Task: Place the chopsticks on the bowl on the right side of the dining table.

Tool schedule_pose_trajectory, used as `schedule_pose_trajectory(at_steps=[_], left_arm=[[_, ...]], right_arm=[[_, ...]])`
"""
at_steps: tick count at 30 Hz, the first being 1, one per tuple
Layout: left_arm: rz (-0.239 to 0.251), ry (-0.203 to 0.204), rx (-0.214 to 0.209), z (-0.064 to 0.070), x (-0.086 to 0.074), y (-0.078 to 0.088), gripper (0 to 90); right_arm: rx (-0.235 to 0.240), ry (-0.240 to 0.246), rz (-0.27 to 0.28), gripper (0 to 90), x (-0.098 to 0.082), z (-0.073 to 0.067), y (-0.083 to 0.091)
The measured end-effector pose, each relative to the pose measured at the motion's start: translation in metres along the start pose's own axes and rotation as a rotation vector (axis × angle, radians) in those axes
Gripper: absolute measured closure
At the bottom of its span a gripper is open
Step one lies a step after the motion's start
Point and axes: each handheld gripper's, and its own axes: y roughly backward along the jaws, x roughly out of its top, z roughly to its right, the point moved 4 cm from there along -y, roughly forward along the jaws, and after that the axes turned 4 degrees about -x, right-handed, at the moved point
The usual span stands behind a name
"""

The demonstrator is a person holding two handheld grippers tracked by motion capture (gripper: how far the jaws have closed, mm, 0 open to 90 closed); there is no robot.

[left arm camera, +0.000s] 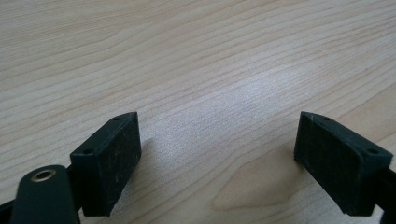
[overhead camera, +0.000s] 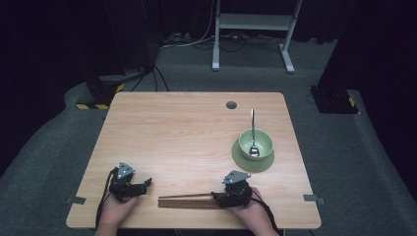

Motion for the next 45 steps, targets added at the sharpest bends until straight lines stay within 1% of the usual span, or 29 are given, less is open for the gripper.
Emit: schedule_pose_trajectory(at_steps=[4,8,14,16,19,23,27,34,40,45], left_arm=[[0.0,0.0,0.001,0.0,0.0,0.0,15.3],[0.003,0.001,0.001,0.0,0.0,0.0,16.1],[0.004,0.001,0.001,0.0,0.0,0.0,16.9],[0.005,0.0,0.001,0.0,0.0,0.0,17.1],[0.005,-0.001,0.003,0.0,0.0,0.001,17.3],[0.007,-0.002,0.005,0.0,0.0,0.001,17.9],[0.007,-0.001,0.005,0.0,0.0,0.001,18.1],[0.009,-0.001,0.007,0.001,0.0,0.001,18.9],[0.01,-0.001,0.002,0.001,0.0,0.001,19.5],[0.011,-0.002,-0.001,0.001,-0.001,0.001,20.1]], right_arm=[[-0.008,0.017,0.01,34.6,-0.001,0.002,0.002],[0.005,0.042,0.011,46.7,-0.002,0.001,0.003],[0.022,0.034,0.008,58.3,-0.001,0.003,0.004],[0.024,0.039,0.007,65.0,-0.001,0.004,0.004],[0.017,0.053,0.009,67.7,-0.002,0.004,0.005],[0.018,0.058,0.006,70.9,-0.002,0.004,0.006],[0.022,0.041,0.004,75.4,-0.003,0.007,0.006],[0.033,0.028,0.006,80.7,-0.003,0.01,0.007],[0.046,0.009,0.014,79.5,-0.003,0.011,0.006],[0.031,0.04,0.023,75.4,-0.003,0.009,0.005]])
